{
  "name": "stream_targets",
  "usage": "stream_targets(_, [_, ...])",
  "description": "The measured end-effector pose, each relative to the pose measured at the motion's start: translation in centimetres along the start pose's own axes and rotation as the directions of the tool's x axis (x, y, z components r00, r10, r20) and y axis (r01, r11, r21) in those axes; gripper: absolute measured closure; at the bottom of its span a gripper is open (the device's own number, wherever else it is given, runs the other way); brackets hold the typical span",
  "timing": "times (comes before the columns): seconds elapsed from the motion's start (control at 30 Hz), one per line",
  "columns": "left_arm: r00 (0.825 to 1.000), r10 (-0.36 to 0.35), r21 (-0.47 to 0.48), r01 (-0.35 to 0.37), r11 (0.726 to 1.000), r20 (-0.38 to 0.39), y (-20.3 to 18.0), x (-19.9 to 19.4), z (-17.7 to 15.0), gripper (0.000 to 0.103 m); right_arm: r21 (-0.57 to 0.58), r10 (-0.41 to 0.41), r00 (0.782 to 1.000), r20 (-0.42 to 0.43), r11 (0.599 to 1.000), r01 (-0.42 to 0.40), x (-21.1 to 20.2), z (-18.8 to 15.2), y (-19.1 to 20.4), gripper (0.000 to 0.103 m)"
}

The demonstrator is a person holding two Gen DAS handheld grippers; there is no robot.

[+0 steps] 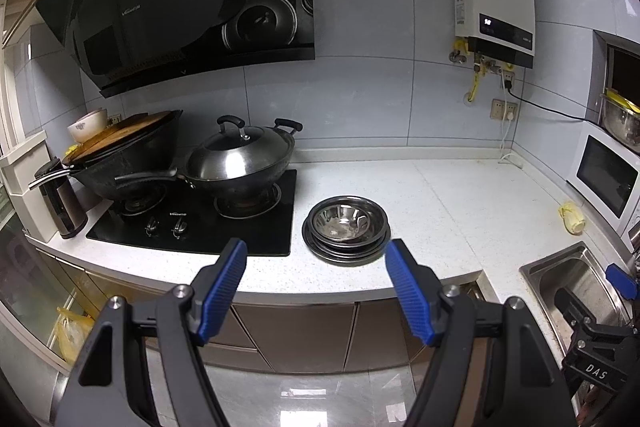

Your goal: Organize plates and bowls

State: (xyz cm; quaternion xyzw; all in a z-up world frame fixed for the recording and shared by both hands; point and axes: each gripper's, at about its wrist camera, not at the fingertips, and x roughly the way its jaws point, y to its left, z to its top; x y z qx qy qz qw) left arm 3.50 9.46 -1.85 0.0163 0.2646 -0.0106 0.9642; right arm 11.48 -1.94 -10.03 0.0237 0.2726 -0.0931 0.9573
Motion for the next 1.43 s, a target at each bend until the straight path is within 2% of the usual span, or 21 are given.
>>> stream_targets(0.17, [1.000, -0.009, -0.010, 0.008, 1.000, -0.012, -0.1, 0.1, 0.0, 0.032, -0.003, -0.002, 1.000, -0.002, 1.000, 0.002, 0.0, 0.0, -0.1, 0.001])
stream_targets(0.53, [0.992, -0.092, -0.063, 0.087, 0.994, -0.081, 0.5, 1.7, -0.2, 0.032, -0.023, -0.020, 1.000, 0.003, 1.000, 0.020, 0.2, -0.1, 0.0, 0.001])
stream_targets(0.63, [0.995, -0.078, -0.037, 0.076, 0.996, -0.063, 0.3, 1.5, -0.2, 0.032, -0.028, -0.022, 1.000, 0.003, 0.999, 0.022, 0.3, 0.0, 0.0, 0.001])
stream_targets(0.7, [0.998, -0.045, -0.016, 0.044, 0.999, -0.047, 0.0, 1.2, -0.1, 0.032, -0.027, -0.022, 1.000, 0.003, 0.999, 0.022, 0.4, 0.0, 0.1, 0.001])
stream_targets(0.8, [0.999, -0.030, -0.022, 0.029, 0.999, -0.036, 0.1, 1.1, 0.1, 0.032, -0.028, -0.017, 1.000, 0.002, 0.999, 0.018, 0.5, 0.0, 0.2, 0.001])
stream_targets(1.0, [0.996, -0.053, -0.074, 0.047, 0.996, -0.077, 1.2, 2.1, 0.3, 0.032, -0.034, -0.014, 1.000, 0.008, 0.999, 0.014, 0.5, 0.2, 0.4, 0.001])
stream_targets(1.13, [0.989, -0.096, -0.084, 0.087, 0.993, -0.109, 1.4, 2.9, 0.1, 0.032, -0.039, -0.018, 1.000, 0.009, 0.999, 0.019, 0.7, 0.2, 0.6, 0.001])
stream_targets(1.43, [0.987, -0.159, -0.052, 0.158, 0.986, -0.023, 1.2, 1.6, 0.5, 0.032, -0.041, -0.023, 1.000, 0.009, 0.999, 0.024, 0.8, 0.3, 0.8, 0.001])
